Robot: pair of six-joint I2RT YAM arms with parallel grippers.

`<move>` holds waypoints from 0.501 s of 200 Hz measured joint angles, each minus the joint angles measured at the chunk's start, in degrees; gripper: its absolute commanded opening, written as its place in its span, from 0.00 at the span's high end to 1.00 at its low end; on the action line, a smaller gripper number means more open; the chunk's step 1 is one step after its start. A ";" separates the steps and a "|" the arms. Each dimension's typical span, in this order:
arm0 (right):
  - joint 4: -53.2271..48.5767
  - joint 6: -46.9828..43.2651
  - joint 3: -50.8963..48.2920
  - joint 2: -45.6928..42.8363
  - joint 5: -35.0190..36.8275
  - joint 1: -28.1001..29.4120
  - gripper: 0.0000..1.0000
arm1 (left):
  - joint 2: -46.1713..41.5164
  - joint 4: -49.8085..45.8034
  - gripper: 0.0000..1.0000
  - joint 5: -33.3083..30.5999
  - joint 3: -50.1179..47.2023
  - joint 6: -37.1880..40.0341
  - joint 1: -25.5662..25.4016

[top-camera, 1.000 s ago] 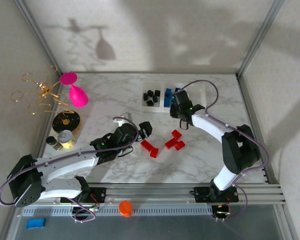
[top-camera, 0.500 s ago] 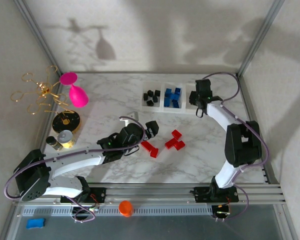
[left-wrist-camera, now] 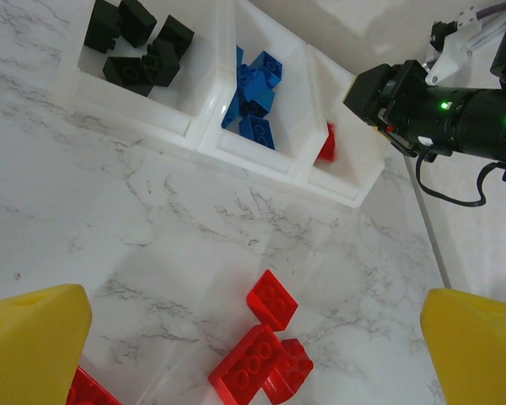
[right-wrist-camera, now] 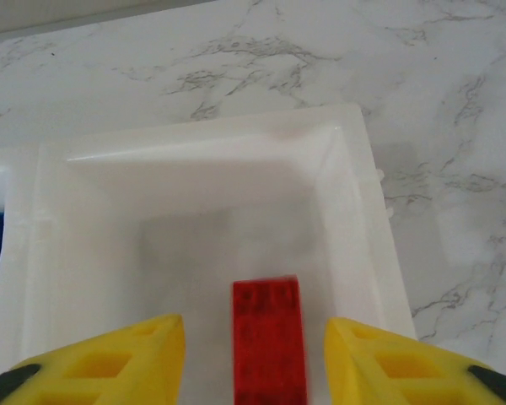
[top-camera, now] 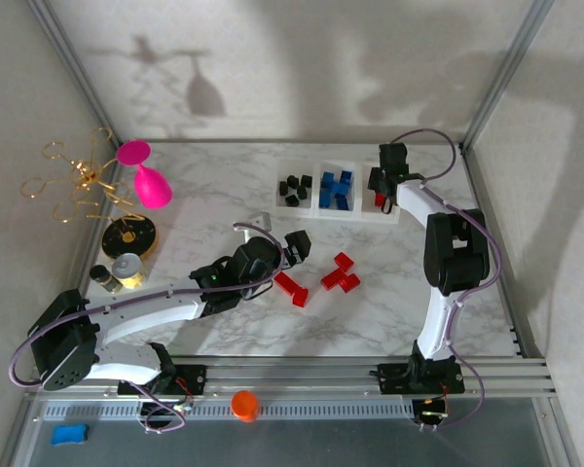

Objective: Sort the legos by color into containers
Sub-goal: Place the lego in the container.

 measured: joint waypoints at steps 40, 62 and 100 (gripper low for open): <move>-0.09 1.18 -1.18 -1.70 -0.31 0.26 0.48 | -0.04 0.04 0.00 -0.09 0.00 0.00 0.00; -1.01 2.93 -3.96 -5.64 -0.31 1.46 0.47 | -0.68 0.00 0.00 -0.09 -0.07 -0.02 0.00; -2.27 5.27 -11.10 -14.58 -1.68 6.75 0.44 | -5.18 -0.48 0.00 -0.35 -1.84 -0.07 0.00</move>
